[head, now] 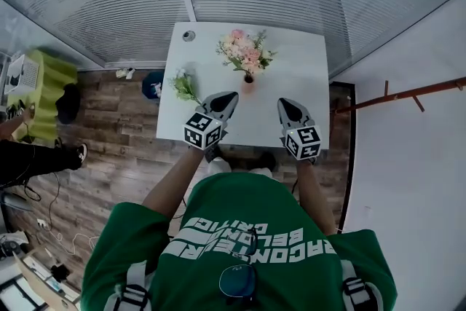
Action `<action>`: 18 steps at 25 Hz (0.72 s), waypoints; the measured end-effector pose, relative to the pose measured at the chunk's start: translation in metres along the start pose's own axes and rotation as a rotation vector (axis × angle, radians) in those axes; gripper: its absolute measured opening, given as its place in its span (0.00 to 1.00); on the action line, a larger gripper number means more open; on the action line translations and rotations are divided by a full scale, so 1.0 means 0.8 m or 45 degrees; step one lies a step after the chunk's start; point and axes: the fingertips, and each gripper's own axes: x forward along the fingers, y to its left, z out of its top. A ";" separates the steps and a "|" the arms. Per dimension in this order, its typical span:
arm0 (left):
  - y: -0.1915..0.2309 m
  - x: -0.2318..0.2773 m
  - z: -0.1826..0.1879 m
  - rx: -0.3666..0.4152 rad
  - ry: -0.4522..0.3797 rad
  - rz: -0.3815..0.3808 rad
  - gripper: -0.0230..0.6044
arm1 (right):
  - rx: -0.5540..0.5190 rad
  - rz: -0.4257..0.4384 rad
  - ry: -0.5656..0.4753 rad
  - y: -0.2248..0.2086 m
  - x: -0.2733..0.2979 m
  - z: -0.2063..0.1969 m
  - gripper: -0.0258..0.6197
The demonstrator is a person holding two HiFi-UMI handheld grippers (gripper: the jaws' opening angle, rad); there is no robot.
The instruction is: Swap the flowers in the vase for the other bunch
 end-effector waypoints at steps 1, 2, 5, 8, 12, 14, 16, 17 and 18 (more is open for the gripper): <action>-0.004 0.002 0.000 -0.001 -0.002 0.008 0.05 | -0.003 0.008 0.001 -0.003 -0.002 0.000 0.06; -0.007 0.005 0.000 -0.003 -0.004 0.015 0.05 | -0.007 0.016 0.001 -0.006 -0.004 0.001 0.06; -0.016 0.013 -0.001 -0.005 -0.009 0.035 0.05 | -0.014 0.038 0.005 -0.016 -0.008 -0.001 0.06; -0.026 0.018 -0.003 -0.008 -0.013 0.051 0.05 | -0.018 0.055 0.007 -0.025 -0.014 -0.002 0.06; -0.035 0.020 -0.003 -0.013 -0.014 0.074 0.05 | -0.023 0.080 0.005 -0.030 -0.019 0.000 0.06; -0.038 0.021 -0.002 -0.014 -0.016 0.083 0.05 | -0.026 0.090 0.003 -0.032 -0.021 0.001 0.06; -0.041 0.022 -0.003 -0.012 -0.016 0.091 0.05 | -0.029 0.099 0.002 -0.033 -0.021 0.000 0.06; -0.042 0.022 -0.004 -0.012 -0.015 0.095 0.05 | -0.031 0.102 0.002 -0.034 -0.021 0.000 0.06; -0.042 0.022 -0.005 -0.012 -0.015 0.099 0.05 | -0.032 0.105 0.003 -0.034 -0.021 -0.001 0.06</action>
